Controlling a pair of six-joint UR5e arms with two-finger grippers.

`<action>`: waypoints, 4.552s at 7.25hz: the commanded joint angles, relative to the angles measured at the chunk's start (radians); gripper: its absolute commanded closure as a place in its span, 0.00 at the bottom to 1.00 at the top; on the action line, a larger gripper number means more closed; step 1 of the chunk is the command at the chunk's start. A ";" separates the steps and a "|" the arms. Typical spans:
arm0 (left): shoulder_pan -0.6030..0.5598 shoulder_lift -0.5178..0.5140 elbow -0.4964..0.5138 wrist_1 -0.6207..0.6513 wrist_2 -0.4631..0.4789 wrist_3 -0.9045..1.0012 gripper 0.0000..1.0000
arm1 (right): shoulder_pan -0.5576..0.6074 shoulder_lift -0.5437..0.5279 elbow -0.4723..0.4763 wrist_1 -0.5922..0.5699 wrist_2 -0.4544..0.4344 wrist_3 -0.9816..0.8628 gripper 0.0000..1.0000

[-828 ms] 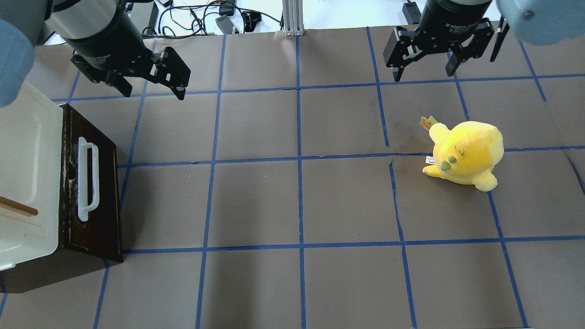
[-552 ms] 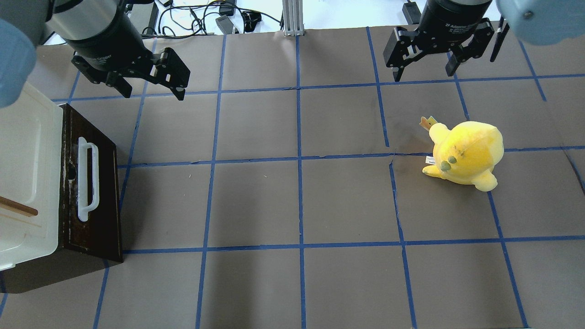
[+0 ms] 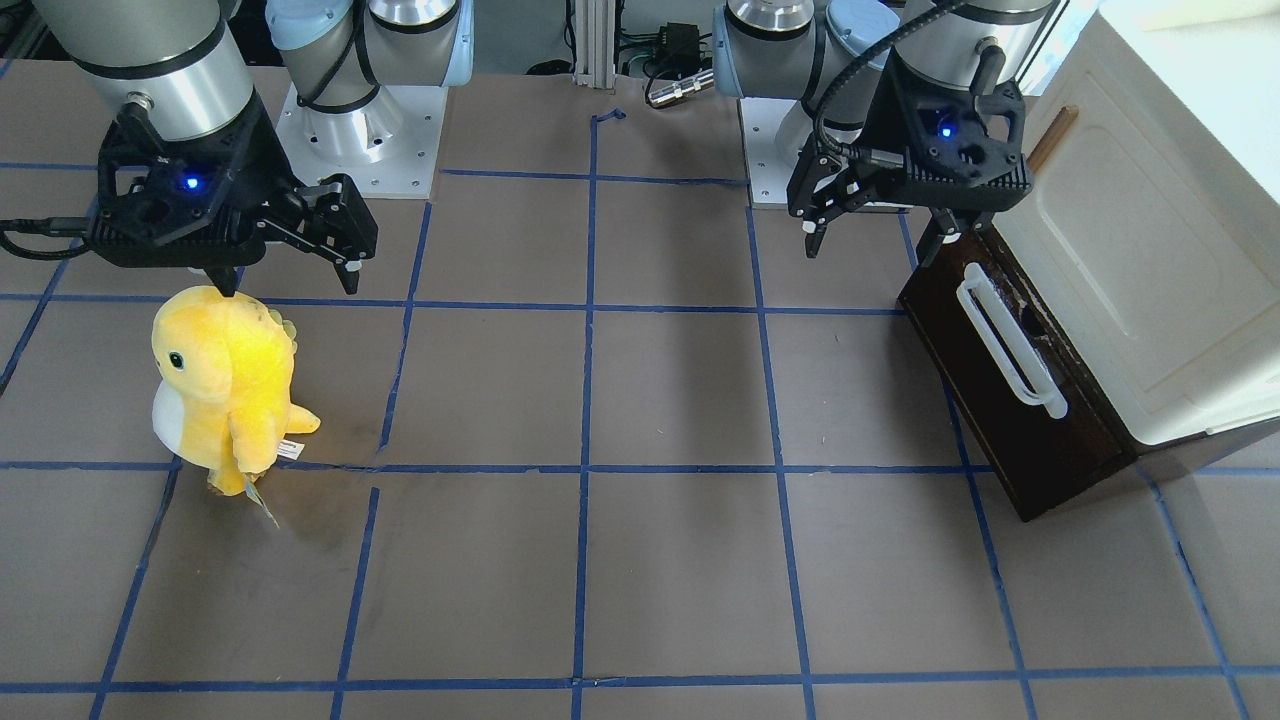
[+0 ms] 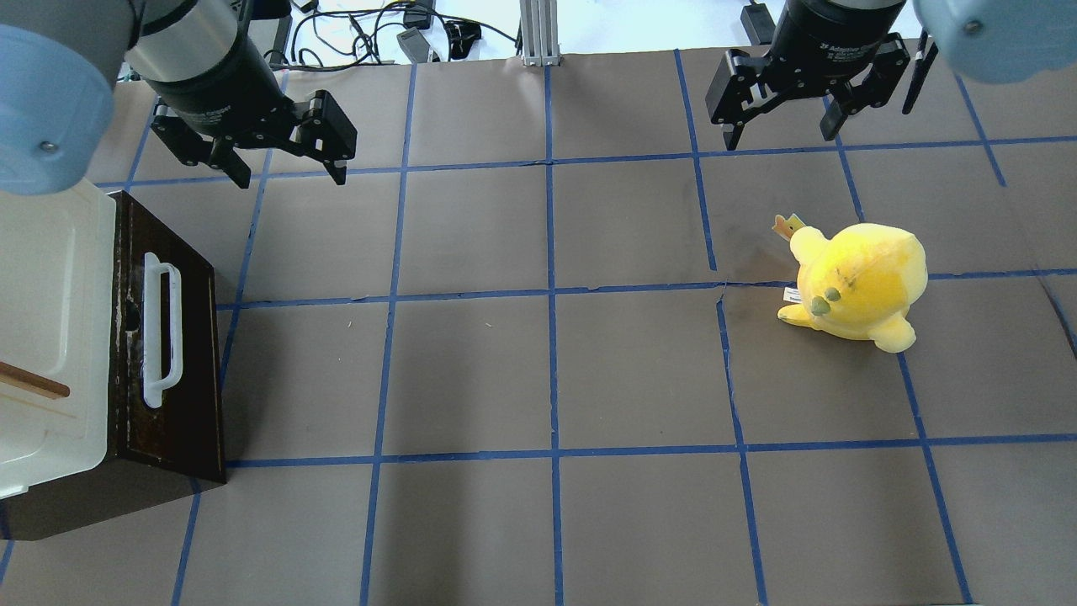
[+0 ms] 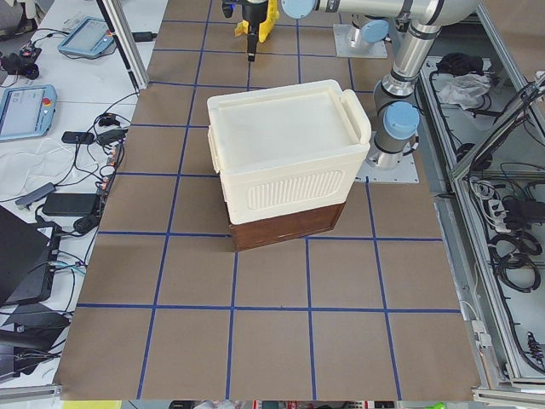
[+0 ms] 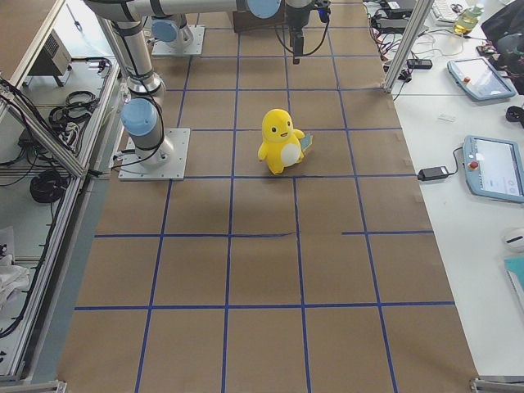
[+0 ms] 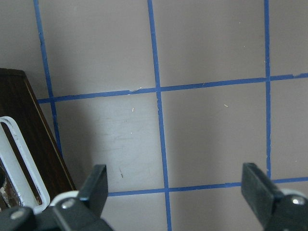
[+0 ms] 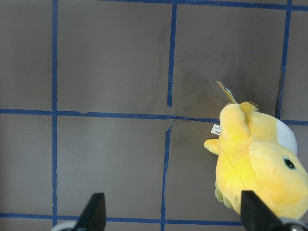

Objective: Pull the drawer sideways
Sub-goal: 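Move the left gripper toward the white handle on the wooden drawer front, then lower the open left gripper around the white drawer handle, then close the left gripper on the white drawer handle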

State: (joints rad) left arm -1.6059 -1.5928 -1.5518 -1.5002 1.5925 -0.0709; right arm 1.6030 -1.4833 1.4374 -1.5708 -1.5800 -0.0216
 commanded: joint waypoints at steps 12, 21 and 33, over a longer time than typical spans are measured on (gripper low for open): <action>-0.038 -0.203 -0.415 0.285 0.958 -0.104 0.00 | 0.000 0.000 0.000 0.000 0.000 0.000 0.00; 0.014 -0.320 -0.418 0.282 1.071 -0.096 0.16 | 0.000 0.000 0.000 0.000 0.000 0.000 0.00; 0.001 -0.323 -0.399 0.262 1.066 -0.096 0.47 | 0.000 0.000 0.000 0.000 0.000 0.000 0.00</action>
State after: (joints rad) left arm -1.6052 -1.9175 -1.9515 -1.2378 2.6583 -0.1680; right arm 1.6030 -1.4834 1.4373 -1.5708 -1.5800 -0.0215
